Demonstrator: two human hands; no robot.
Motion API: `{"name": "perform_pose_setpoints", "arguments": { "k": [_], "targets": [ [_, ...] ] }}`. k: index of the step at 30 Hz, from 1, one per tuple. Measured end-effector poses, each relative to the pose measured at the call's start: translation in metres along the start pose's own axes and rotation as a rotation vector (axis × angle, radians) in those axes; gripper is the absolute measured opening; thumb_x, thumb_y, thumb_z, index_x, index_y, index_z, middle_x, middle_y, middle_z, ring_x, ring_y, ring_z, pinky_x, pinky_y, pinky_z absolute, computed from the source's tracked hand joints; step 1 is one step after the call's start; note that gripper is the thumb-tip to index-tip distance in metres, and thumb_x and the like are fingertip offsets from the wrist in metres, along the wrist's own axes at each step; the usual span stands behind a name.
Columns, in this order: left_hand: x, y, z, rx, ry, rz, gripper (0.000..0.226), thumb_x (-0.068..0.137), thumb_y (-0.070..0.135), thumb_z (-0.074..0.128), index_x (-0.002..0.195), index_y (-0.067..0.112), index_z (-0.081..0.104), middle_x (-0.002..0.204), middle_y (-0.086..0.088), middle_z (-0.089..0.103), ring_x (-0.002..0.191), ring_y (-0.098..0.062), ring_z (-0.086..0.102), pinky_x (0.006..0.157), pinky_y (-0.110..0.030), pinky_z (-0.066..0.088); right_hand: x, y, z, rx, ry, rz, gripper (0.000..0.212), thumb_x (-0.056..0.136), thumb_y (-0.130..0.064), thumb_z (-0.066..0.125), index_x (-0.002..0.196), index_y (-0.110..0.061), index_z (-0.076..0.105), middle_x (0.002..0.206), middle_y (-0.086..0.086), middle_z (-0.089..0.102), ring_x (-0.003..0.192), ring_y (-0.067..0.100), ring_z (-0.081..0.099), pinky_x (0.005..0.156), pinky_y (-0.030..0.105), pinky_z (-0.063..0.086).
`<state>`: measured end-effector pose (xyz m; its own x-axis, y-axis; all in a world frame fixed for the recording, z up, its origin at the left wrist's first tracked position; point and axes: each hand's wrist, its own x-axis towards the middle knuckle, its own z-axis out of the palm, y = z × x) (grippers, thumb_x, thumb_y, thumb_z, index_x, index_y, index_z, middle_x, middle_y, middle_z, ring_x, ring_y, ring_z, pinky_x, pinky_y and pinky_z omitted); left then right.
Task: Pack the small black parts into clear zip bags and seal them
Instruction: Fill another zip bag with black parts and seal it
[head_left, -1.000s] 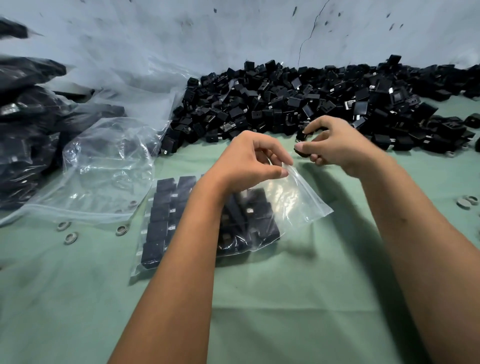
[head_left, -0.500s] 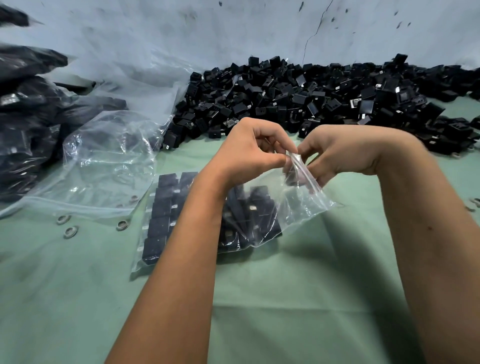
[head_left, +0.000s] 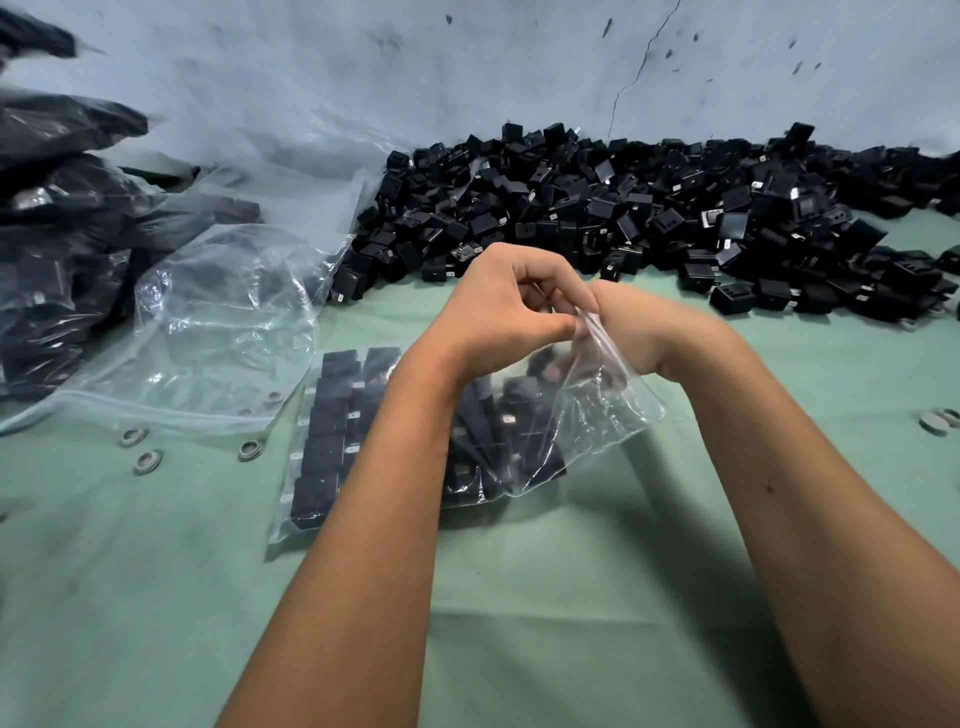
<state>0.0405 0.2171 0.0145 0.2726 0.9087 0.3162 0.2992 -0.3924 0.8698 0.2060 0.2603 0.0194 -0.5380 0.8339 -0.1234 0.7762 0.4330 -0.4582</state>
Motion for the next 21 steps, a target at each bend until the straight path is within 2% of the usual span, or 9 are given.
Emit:
{"name": "perform_pose_setpoints", "arguments": {
  "k": [3, 6, 8, 10, 13, 16, 19, 21],
  "targets": [
    [-0.001, -0.002, -0.002, -0.004, -0.025, -0.018, 0.02, 0.078, -0.01, 0.079, 0.092, 0.005, 0.078, 0.085, -0.021, 0.072, 0.072, -0.021, 0.063, 0.067, -0.028, 0.052, 0.0, 0.002, 0.007, 0.136, 0.044, -0.033, 0.021, 0.08, -0.013, 0.085, 0.095, -0.005, 0.074, 0.091, 0.021, 0.073, 0.083, 0.039, 0.068, 0.074, 0.053, 0.059],
    [-0.003, -0.006, -0.008, -0.032, 0.002, -0.07, 0.022, 0.079, -0.003, 0.081, 0.099, 0.005, 0.076, 0.079, -0.013, 0.07, 0.071, -0.015, 0.063, 0.069, -0.026, 0.053, 0.0, 0.004, 0.013, 0.249, 0.003, -0.073, 0.013, 0.083, -0.007, 0.081, 0.094, -0.009, 0.074, 0.09, 0.017, 0.073, 0.082, 0.032, 0.07, 0.076, 0.05, 0.06],
    [-0.003, -0.01, -0.014, -0.026, 0.075, -0.105, 0.02, 0.081, 0.005, 0.083, 0.099, 0.01, 0.076, 0.077, -0.005, 0.069, 0.069, -0.015, 0.061, 0.071, -0.029, 0.052, 0.001, 0.007, 0.013, 0.293, -0.053, -0.065, 0.008, 0.087, -0.006, 0.076, 0.092, -0.012, 0.074, 0.085, 0.016, 0.074, 0.072, 0.023, 0.069, 0.065, 0.04, 0.06],
    [-0.003, -0.015, -0.019, 0.031, 0.185, -0.15, 0.014, 0.082, 0.006, 0.082, 0.092, 0.015, 0.077, 0.072, 0.001, 0.067, 0.065, -0.01, 0.057, 0.067, -0.027, 0.048, 0.001, 0.009, 0.015, 0.378, -0.071, -0.042, 0.007, 0.09, -0.008, 0.073, 0.093, -0.014, 0.075, 0.076, 0.005, 0.074, 0.063, 0.012, 0.067, 0.055, 0.025, 0.055],
    [-0.003, -0.025, -0.026, 0.186, 0.325, -0.242, 0.013, 0.083, 0.01, 0.079, 0.082, 0.022, 0.075, 0.068, 0.009, 0.064, 0.057, -0.001, 0.054, 0.061, -0.017, 0.046, 0.003, 0.013, 0.018, 0.481, -0.087, -0.051, 0.018, 0.089, -0.001, 0.073, 0.078, -0.016, 0.074, 0.064, -0.003, 0.07, 0.054, 0.007, 0.063, 0.049, 0.019, 0.049],
    [-0.006, -0.034, -0.031, 0.303, 0.377, -0.339, 0.015, 0.083, 0.012, 0.076, 0.077, 0.026, 0.074, 0.068, 0.009, 0.066, 0.06, -0.005, 0.058, 0.062, -0.021, 0.046, 0.005, 0.01, 0.022, 0.512, -0.101, -0.102, 0.02, 0.088, 0.001, 0.072, 0.073, -0.011, 0.071, 0.074, 0.008, 0.07, 0.067, 0.02, 0.065, 0.059, 0.028, 0.052],
    [-0.008, -0.038, -0.034, 0.371, 0.402, -0.385, 0.018, 0.082, 0.011, 0.075, 0.074, 0.027, 0.073, 0.071, 0.009, 0.069, 0.067, -0.007, 0.064, 0.067, -0.023, 0.05, 0.01, 0.009, 0.027, 0.58, -0.111, -0.132, 0.009, 0.089, 0.006, 0.066, 0.083, 0.013, 0.066, 0.101, 0.038, 0.066, 0.084, 0.057, 0.061, 0.073, 0.051, 0.052],
    [-0.009, -0.039, -0.036, 0.374, 0.411, -0.397, 0.018, 0.082, 0.011, 0.075, 0.073, 0.027, 0.074, 0.072, 0.009, 0.07, 0.069, -0.006, 0.065, 0.067, -0.023, 0.05, 0.013, 0.01, 0.03, 0.589, -0.134, -0.154, 0.015, 0.093, 0.005, 0.062, 0.096, 0.02, 0.065, 0.112, 0.041, 0.063, 0.096, 0.067, 0.055, 0.079, 0.069, 0.049]
  ]
}}
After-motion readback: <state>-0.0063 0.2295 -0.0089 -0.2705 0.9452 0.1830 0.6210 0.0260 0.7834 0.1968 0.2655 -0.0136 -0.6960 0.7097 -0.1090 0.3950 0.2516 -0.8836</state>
